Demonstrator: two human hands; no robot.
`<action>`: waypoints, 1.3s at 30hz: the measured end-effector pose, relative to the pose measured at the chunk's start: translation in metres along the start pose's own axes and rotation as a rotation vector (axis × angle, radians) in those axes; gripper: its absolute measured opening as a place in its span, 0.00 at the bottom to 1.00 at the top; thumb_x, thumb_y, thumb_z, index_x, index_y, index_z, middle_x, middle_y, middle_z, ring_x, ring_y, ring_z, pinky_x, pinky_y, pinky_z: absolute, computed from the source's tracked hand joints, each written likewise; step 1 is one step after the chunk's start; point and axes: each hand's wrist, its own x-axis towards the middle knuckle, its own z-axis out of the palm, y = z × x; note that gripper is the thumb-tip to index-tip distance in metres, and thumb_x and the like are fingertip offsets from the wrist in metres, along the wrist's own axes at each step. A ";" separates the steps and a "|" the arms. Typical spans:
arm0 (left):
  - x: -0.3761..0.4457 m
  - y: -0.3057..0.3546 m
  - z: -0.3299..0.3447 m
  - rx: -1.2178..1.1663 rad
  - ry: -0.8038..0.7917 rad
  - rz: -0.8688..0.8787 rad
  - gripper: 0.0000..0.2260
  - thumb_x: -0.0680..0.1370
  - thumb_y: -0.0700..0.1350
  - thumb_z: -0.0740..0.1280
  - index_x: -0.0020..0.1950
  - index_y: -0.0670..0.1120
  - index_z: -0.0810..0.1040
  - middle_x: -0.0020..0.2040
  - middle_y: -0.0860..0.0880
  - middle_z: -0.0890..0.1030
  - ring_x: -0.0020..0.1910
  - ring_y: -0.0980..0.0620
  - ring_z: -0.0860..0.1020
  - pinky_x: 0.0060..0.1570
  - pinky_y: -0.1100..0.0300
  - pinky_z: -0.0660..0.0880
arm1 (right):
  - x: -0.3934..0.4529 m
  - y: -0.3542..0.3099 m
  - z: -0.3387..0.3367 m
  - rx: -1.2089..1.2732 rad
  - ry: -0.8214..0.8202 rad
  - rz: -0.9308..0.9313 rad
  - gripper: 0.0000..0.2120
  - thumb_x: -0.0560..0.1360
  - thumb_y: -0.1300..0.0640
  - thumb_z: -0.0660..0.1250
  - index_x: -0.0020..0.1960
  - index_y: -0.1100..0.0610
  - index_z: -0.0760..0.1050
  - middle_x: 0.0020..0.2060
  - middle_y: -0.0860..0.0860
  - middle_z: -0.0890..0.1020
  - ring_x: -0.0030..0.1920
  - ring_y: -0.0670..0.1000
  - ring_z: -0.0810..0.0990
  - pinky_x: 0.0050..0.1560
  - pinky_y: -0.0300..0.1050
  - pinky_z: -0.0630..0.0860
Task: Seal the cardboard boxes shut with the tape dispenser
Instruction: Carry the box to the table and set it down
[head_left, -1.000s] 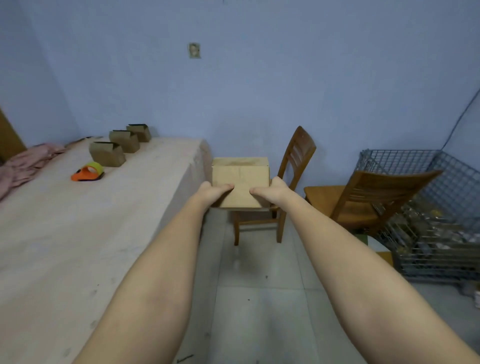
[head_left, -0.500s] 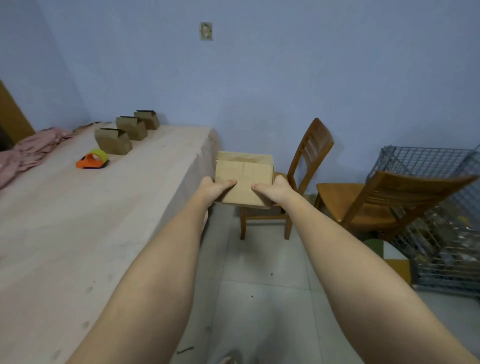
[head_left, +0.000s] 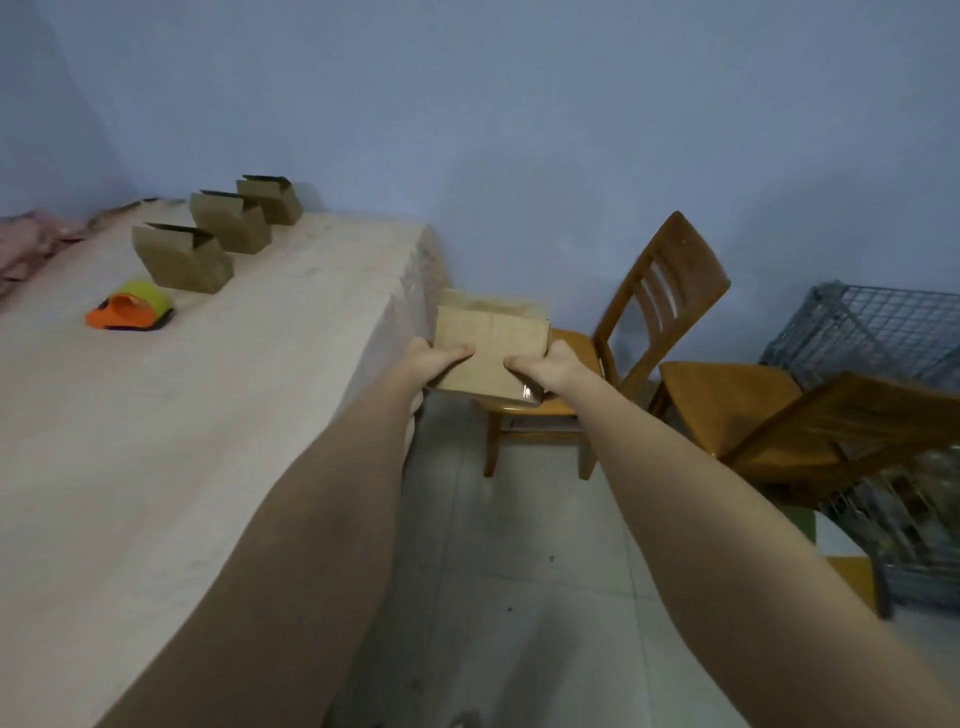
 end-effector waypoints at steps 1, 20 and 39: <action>0.012 0.002 -0.003 -0.003 -0.003 -0.005 0.29 0.71 0.50 0.74 0.65 0.39 0.69 0.53 0.46 0.75 0.41 0.54 0.76 0.32 0.66 0.72 | 0.011 -0.002 0.004 -0.003 0.001 0.013 0.10 0.69 0.55 0.73 0.43 0.56 0.73 0.41 0.55 0.80 0.40 0.53 0.80 0.45 0.54 0.80; 0.206 -0.017 0.002 0.034 0.162 -0.096 0.25 0.72 0.52 0.73 0.61 0.39 0.72 0.56 0.43 0.78 0.48 0.50 0.76 0.37 0.66 0.72 | 0.218 0.014 0.051 -0.071 -0.049 0.105 0.30 0.70 0.46 0.72 0.62 0.60 0.63 0.55 0.55 0.72 0.49 0.52 0.71 0.47 0.48 0.75; 0.343 -0.022 -0.028 -0.220 0.428 -0.082 0.20 0.73 0.48 0.73 0.61 0.43 0.73 0.49 0.52 0.78 0.44 0.59 0.78 0.32 0.71 0.73 | 0.392 -0.018 0.097 0.200 -0.156 0.010 0.24 0.73 0.49 0.70 0.65 0.58 0.70 0.56 0.49 0.76 0.55 0.49 0.76 0.54 0.41 0.74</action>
